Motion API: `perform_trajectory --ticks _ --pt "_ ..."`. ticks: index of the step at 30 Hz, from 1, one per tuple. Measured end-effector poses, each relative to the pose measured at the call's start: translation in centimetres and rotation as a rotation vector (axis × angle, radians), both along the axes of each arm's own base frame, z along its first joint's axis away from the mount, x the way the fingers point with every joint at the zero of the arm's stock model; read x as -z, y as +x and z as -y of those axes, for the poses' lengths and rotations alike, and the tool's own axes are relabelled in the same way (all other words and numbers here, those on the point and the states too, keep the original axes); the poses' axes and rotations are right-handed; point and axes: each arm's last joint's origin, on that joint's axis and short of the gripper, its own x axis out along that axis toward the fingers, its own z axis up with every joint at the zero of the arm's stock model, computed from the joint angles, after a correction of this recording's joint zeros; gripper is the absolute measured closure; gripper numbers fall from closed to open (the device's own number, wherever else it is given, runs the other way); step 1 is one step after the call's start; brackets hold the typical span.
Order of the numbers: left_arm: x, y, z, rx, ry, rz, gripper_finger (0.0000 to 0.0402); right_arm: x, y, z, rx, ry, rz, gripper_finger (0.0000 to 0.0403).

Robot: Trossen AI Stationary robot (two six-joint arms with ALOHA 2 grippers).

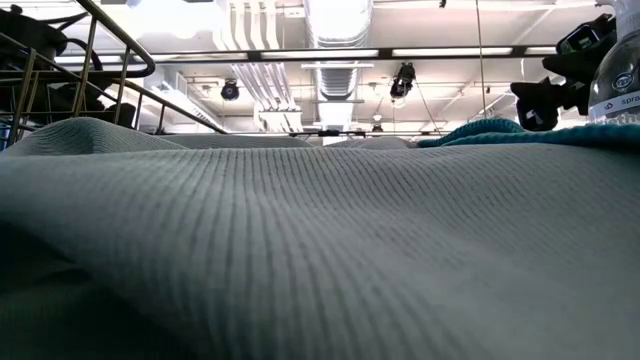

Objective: Sort microfiber towel by color & place in baskets

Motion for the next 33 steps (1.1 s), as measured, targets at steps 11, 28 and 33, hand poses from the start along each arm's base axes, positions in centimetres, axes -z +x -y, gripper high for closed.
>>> perform_trajectory --ticks 11,28,33 --pt "0.01 0.0 0.0 0.0 0.0 0.0 0.0247 0.0 0.0 0.0 0.0 0.0 0.0 0.0188" --pt "0.0 0.0 0.0 0.0 0.0 0.0 0.0247 0.0 0.0 0.0 0.0 -0.002 0.001 0.0188" --pt "0.0 0.0 0.0 0.0 0.0 0.0 0.0247 -0.02 0.0 0.03 0.019 -0.216 0.057 0.0188"
